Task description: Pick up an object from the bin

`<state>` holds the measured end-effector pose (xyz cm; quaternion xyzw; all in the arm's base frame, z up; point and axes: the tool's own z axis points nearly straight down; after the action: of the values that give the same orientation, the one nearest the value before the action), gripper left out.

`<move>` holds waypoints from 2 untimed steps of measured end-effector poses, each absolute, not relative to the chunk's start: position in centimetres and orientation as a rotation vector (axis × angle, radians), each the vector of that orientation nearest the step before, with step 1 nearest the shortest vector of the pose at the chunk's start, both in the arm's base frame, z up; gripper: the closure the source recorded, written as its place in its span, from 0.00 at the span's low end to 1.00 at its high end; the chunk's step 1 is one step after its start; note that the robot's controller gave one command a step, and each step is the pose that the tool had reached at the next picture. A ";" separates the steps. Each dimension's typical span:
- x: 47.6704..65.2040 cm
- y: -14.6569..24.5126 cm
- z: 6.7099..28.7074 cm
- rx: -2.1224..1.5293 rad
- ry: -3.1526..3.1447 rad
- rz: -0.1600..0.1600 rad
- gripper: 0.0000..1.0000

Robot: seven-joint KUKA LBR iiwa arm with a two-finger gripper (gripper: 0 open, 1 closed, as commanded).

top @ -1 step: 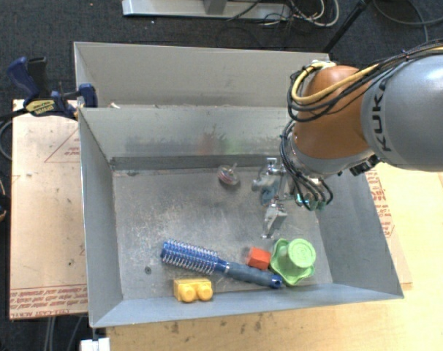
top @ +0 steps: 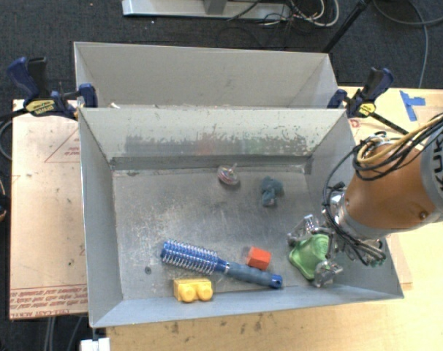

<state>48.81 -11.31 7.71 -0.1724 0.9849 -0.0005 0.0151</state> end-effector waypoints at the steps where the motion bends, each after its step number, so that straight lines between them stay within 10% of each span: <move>1: 49.9 -13.0 8.7 -0.619 3.074 0.005 0.00; 2: 50.9 -13.9 8.3 -1.027 2.967 0.012 0.00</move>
Offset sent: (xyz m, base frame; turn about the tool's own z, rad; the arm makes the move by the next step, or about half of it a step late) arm 0.0086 -0.0193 0.0091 -0.0510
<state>50.89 -13.91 8.26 -0.3270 0.9450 0.0039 0.0010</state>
